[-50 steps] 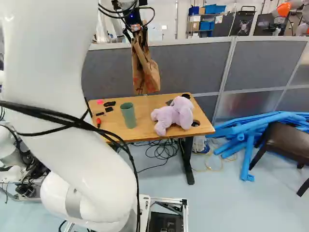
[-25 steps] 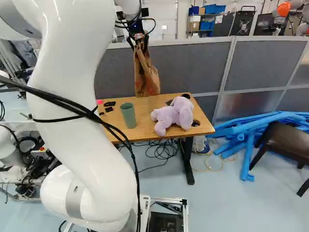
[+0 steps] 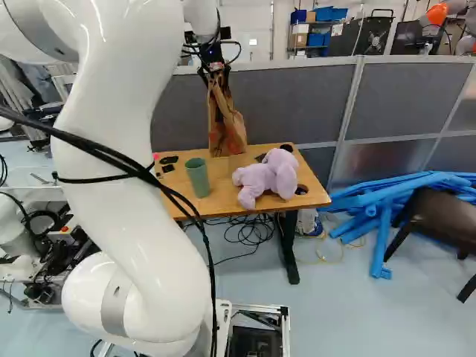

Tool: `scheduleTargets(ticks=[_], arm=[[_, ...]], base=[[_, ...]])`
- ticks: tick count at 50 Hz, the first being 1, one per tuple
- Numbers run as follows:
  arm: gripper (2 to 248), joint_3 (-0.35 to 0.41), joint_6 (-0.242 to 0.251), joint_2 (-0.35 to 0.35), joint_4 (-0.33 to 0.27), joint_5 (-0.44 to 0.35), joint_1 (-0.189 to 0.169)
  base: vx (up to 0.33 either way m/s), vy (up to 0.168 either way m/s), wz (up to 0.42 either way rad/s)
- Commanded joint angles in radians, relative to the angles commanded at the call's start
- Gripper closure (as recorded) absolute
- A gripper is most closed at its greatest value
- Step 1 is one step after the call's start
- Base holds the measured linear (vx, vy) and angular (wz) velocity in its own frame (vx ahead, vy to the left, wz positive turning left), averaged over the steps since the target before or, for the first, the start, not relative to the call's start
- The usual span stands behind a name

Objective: Pick up the bag on the ground and place it on the table

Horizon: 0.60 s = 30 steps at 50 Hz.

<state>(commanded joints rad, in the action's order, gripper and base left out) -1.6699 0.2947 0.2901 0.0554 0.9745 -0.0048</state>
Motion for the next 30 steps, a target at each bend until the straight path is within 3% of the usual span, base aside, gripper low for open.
scheduleTargets(ticks=[30], arm=[[229, -0.028, 0.000, 0.092, 0.000, 0.000, 0.006]], base=[[0.000, 0.000, 0.000]])
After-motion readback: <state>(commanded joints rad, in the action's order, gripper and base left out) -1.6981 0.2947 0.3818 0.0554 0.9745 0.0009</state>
